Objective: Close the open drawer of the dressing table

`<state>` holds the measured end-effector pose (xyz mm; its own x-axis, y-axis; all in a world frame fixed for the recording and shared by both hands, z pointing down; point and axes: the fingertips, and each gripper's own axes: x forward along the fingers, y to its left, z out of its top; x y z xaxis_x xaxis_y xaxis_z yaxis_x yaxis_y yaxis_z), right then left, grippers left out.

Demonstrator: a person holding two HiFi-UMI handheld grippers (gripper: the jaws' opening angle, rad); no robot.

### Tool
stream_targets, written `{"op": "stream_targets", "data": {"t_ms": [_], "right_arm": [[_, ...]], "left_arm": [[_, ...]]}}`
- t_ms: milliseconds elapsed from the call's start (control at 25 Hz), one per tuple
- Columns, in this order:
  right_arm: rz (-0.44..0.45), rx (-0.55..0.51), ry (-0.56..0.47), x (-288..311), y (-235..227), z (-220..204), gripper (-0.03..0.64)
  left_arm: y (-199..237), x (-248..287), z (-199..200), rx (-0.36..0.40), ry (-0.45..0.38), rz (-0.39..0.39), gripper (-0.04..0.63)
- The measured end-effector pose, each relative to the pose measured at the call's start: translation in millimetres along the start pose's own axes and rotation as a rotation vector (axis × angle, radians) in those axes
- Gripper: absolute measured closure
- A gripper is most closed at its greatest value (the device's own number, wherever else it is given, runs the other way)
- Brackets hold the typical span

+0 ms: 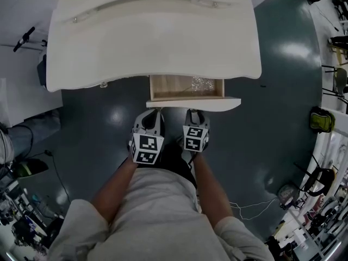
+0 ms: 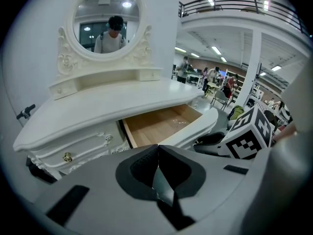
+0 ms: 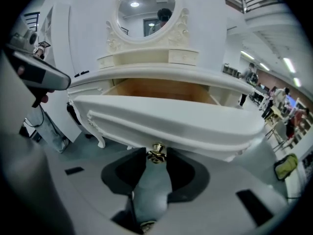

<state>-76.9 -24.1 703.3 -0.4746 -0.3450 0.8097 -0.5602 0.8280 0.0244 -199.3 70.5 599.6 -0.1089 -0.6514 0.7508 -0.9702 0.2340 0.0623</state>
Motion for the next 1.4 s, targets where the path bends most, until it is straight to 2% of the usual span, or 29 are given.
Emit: {"op": "stream_targets", "data": {"t_ms": [440,800,960,1400], "right_arm": [[0.003,0.003,0.007,3.4,-2.4,2.6,0.477],[-0.012,0.011,0.007,6.8,-1.9,9.4,0.478],[-0.011,0.016,0.018,8.4,0.0,11.5,0.477],[-0.014,0.018,0.064,10.9,-5.5,14.0,0.477]], "left_arm": [[6.0,2.0,5.2,-0.006,-0.004,0.013,0.588],[25.7,3.6,18.0,0.019,-0.015,0.017,0.588],[38.3,7.9,19.7,0.008,-0.009,0.023,0.588],[37.7,27.6,38.1,0.03,-0.019,-0.023,0.588]]}}
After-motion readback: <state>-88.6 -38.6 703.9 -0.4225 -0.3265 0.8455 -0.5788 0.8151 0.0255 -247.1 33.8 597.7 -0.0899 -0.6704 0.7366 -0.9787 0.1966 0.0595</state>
